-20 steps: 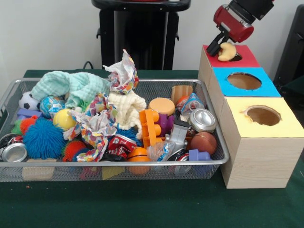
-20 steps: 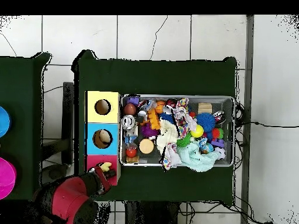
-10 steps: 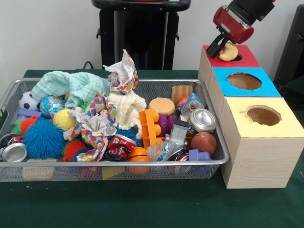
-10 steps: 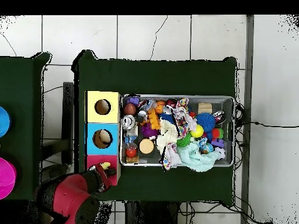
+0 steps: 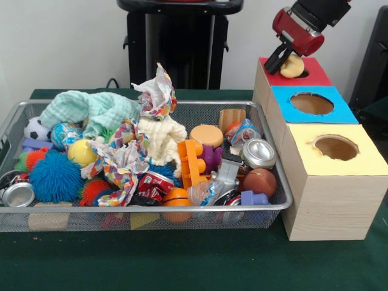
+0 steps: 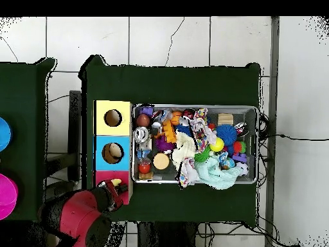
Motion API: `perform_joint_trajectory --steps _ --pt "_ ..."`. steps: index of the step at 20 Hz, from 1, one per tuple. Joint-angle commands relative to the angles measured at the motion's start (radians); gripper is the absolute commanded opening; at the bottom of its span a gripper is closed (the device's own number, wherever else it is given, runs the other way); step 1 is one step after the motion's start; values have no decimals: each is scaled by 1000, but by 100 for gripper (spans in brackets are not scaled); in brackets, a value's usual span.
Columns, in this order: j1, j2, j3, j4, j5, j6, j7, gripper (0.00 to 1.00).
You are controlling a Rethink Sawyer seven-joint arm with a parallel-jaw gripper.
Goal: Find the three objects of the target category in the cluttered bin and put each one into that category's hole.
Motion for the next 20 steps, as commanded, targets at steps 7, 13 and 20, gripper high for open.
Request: perform_joint_trajectory --steps 7,13,20 --pt "-87 -74 304 -46 60 -121 159 0" --pt "-109 -128 330 -10 51 -135 149 0" --pt "-132 -201 352 24 30 -122 134 0"
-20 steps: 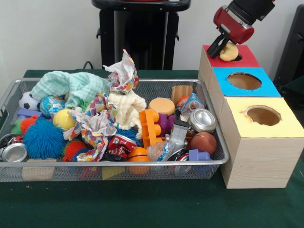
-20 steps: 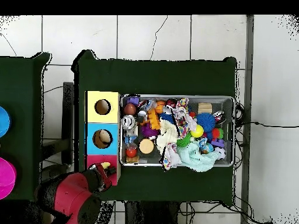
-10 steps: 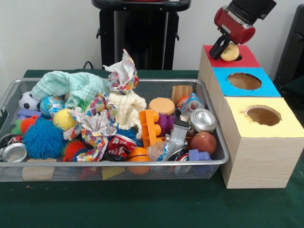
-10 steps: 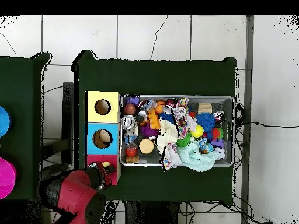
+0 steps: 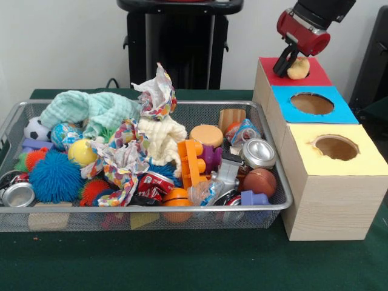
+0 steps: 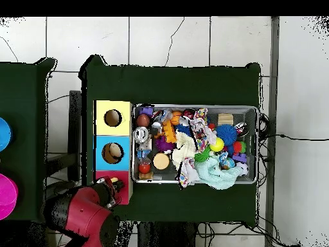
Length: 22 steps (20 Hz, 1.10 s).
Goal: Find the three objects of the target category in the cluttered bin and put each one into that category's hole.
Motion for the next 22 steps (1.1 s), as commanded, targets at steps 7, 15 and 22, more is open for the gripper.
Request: perform_joint_trajectory --steps 7,15,22 --pt "-32 -103 210 -11 -18 -18 128 0" --pt "-36 -157 139 8 -98 44 68 0" --pt "-101 -240 77 3 -216 103 -4 0"
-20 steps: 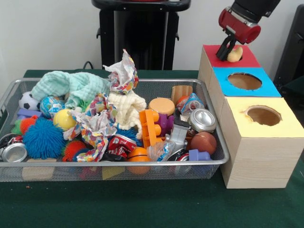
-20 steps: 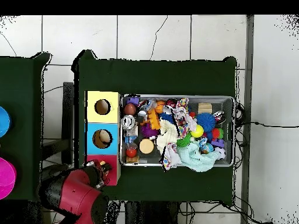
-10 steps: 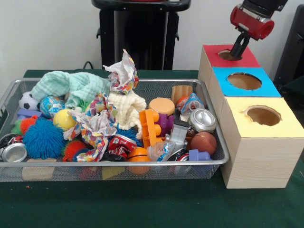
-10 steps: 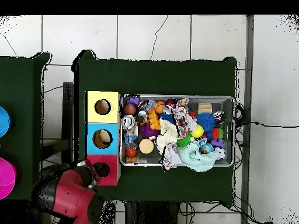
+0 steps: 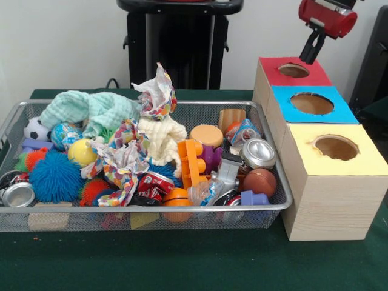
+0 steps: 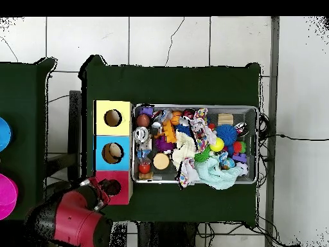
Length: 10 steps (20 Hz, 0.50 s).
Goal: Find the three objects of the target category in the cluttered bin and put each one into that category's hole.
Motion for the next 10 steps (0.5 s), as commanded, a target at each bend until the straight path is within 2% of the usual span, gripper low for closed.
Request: perform_joint_trajectory --steps 1,5,10 --pt "-95 -94 11 5 -136 111 -19 0" --pt "-160 -132 20 37 -199 67 -48 0" --pt "-223 -188 3 24 -293 118 -66 0"
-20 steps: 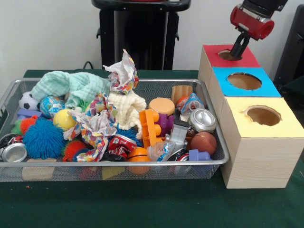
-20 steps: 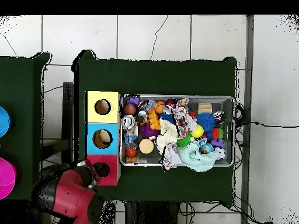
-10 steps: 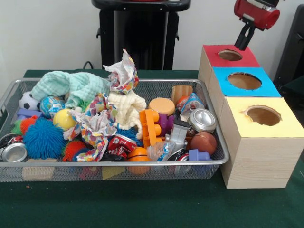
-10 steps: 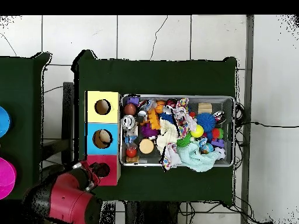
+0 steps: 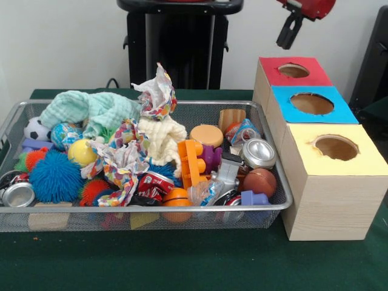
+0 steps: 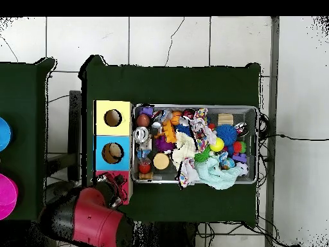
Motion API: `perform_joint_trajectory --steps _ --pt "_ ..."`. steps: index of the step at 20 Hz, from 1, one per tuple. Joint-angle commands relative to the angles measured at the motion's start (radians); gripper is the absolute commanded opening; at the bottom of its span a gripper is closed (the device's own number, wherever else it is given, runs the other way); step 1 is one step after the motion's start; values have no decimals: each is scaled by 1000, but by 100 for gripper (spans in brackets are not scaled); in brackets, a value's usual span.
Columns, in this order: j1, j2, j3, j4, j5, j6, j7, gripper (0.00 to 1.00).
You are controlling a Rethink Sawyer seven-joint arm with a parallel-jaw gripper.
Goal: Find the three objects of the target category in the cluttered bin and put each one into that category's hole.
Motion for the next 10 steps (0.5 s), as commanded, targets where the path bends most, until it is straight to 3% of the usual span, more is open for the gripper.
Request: perform_joint_trajectory --steps 1,10 --pt "-102 -95 15 22 -136 130 -70 0" --pt "-165 -163 45 11 -235 175 -50 0"
